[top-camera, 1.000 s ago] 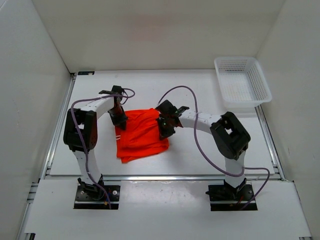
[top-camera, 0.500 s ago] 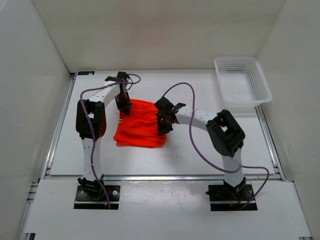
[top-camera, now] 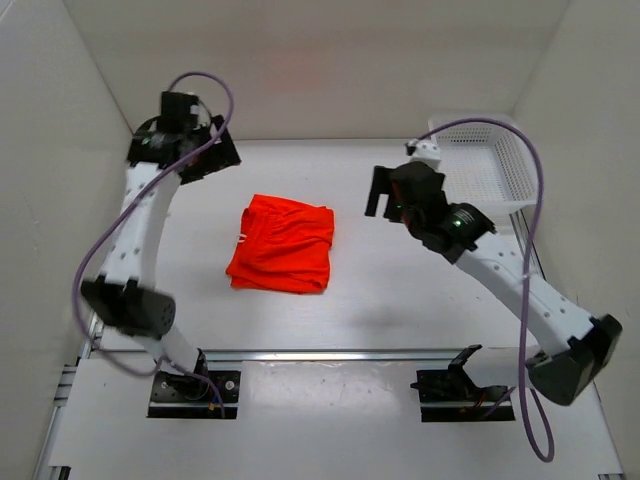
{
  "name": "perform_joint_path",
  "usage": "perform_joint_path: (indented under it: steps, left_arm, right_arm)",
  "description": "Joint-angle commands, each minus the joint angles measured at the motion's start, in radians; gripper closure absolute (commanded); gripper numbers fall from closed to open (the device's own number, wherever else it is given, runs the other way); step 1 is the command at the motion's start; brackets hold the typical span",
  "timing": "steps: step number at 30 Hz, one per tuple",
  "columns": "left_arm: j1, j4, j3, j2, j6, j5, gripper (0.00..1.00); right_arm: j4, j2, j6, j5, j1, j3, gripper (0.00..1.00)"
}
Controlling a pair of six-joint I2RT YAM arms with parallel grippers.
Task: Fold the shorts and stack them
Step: Fold the shorts
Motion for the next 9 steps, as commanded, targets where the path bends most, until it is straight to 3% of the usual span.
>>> perform_joint_path:
  steps: [1, 6, 9]
  left_arm:
    - [0.017, 0.033, -0.151, -0.286, 0.015, -0.024, 0.0]
    - [0.026, 0.113, -0.459, -0.557, -0.019, -0.035, 0.0]
    - [0.026, 0.124, -0.543, -0.665, -0.028, -0.055, 0.0]
  right_arm:
    - [-0.156, -0.042, -0.047, 0.237, -0.04, -0.094, 0.0]
    - [-0.268, -0.139, 0.039, 0.357, -0.051, -0.181, 0.0]
    - [-0.256, -0.176, 0.039, 0.338, -0.051, -0.252, 0.0]
